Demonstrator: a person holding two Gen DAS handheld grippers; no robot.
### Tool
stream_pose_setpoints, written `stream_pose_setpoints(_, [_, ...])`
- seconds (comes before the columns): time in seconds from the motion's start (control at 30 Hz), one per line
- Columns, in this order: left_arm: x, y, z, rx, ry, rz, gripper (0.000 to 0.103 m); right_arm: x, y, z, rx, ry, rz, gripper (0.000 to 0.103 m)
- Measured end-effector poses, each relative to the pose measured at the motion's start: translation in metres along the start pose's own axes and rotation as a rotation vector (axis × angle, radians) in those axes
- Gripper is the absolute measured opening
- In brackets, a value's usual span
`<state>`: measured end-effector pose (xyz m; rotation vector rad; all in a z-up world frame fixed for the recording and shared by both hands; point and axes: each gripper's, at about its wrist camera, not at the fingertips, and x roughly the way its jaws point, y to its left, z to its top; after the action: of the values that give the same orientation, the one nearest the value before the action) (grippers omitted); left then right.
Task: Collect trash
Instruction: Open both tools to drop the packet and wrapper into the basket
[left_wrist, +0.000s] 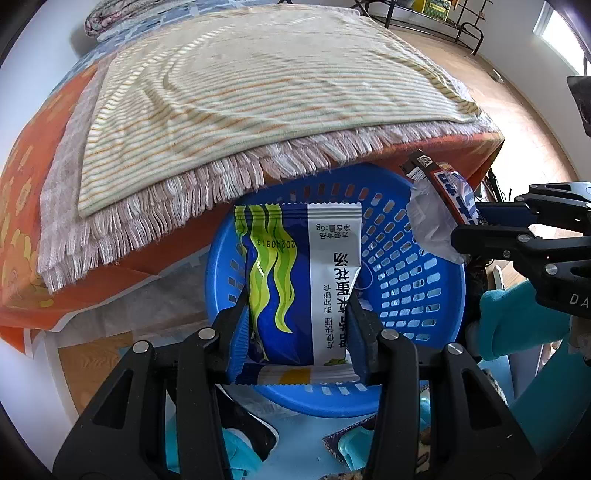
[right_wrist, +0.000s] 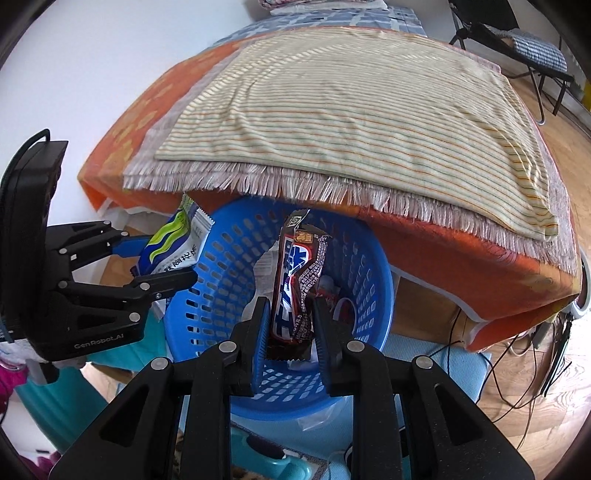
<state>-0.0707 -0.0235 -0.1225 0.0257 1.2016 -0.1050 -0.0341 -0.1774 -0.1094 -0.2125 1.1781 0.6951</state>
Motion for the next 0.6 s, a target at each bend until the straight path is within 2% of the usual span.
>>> stream_pose_setpoints(0.1, [0.003,0.000,-0.001,0.002,0.008,0.002,0.048,0.002,-0.001,-0.001,0.001,0.009,0.003,0.023])
stream_pose_setpoints(0.2, [0.004,0.000,-0.001,0.002,0.004,0.004,0.062,0.005,-0.003,-0.001,0.005,0.017,0.001,0.025])
stream_pose_setpoints(0.3, [0.005,0.001,-0.001,0.002,0.001,0.012,0.062,0.007,-0.005,-0.001,0.012,0.022,-0.004,0.027])
stream_pose_setpoints(0.37, [0.005,0.003,-0.002,-0.003,0.004,0.012,0.062,0.009,-0.006,-0.002,0.013,0.028,-0.009,0.032])
stream_pose_setpoints(0.43, [0.005,0.004,-0.002,-0.005,0.005,0.014,0.062,0.010,-0.006,-0.003,0.012,0.030,-0.012,0.044])
stream_pose_setpoints(0.6, [0.006,0.005,-0.003,-0.005,0.008,0.021,0.062,0.013,-0.006,-0.004,0.007,0.037,-0.024,0.045])
